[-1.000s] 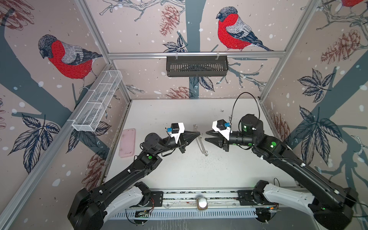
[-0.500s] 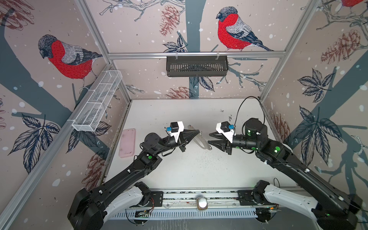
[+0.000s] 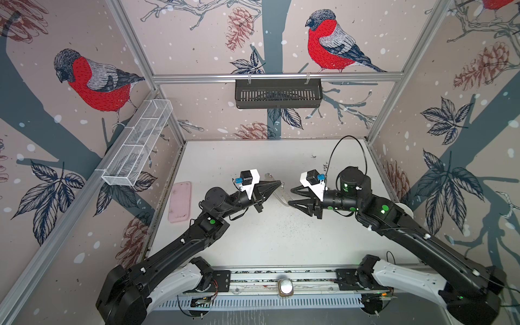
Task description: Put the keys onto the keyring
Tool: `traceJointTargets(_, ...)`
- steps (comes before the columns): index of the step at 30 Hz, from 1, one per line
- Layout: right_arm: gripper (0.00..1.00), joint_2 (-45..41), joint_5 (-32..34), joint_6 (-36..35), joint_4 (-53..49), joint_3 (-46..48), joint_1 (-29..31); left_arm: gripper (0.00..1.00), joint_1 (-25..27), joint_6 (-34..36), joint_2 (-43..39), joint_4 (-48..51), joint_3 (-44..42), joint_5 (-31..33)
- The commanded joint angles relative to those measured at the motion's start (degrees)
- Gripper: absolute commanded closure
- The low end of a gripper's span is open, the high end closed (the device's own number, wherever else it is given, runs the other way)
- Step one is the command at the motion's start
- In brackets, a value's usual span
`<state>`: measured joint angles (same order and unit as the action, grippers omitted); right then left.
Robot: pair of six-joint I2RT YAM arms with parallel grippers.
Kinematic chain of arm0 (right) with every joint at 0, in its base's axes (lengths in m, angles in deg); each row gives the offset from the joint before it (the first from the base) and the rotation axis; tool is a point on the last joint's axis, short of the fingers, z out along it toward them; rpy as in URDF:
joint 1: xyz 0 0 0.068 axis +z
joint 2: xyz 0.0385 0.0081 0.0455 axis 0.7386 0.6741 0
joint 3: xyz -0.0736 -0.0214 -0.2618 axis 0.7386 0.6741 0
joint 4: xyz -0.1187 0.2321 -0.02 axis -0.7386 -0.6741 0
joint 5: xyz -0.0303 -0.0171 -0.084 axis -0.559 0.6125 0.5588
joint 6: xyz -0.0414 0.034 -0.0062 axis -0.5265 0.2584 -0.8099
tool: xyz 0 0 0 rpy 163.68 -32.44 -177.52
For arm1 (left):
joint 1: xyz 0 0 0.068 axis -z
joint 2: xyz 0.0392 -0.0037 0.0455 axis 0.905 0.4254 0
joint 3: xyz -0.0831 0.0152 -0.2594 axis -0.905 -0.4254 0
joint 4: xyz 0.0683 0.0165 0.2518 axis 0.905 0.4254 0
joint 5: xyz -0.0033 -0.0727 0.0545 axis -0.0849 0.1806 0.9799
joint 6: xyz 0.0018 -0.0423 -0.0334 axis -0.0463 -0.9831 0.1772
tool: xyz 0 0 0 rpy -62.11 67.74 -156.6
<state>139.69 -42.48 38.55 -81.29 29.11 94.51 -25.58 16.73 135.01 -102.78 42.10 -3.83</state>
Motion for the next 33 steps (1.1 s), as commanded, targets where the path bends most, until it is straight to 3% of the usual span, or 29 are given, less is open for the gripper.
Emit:
traceJointTargets(1,0.51,1.22,4.89,2.33,1.79,-1.6,1.79,1.0,0.13,0.78,0.25,-1.62,0.73,0.75)
traceJointTargets(8,0.66,5.13,11.62,3.79,-1.52,-5.94,3.38,1.0,0.13,0.95,1.29,-1.51,1.23,0.36)
traceJointTargets(17,0.86,10.0,15.03,5.24,-7.65,-11.36,3.47,1.0,0.13,1.61,1.66,-1.15,1.56,0.46)
traceJointTargets(22,0.88,10.27,15.67,5.69,-9.2,-11.91,3.47,1.0,0.13,2.25,1.83,-0.69,1.98,0.88)
traceJointTargets(26,0.99,10.35,16.47,6.05,-9.96,-12.4,3.51,1.0,0.13,2.61,2.15,-0.42,2.21,1.34)
traceJointTargets(29,1.0,10.94,18.23,7.29,-10.91,-13.39,3.47,1.0,0.13,2.88,2.55,1.03,2.99,3.89)
traceJointTargets(30,1.0,11.18,19.13,7.86,-11.21,-13.91,3.46,0.97,0.13,2.95,2.5,1.58,3.36,4.81)
traceJointTargets(33,1.0,11.69,21.7,9.82,-12.23,-15.31,3.55,0.75,0.13,3.61,1.41,3.77,3.88,9.37)
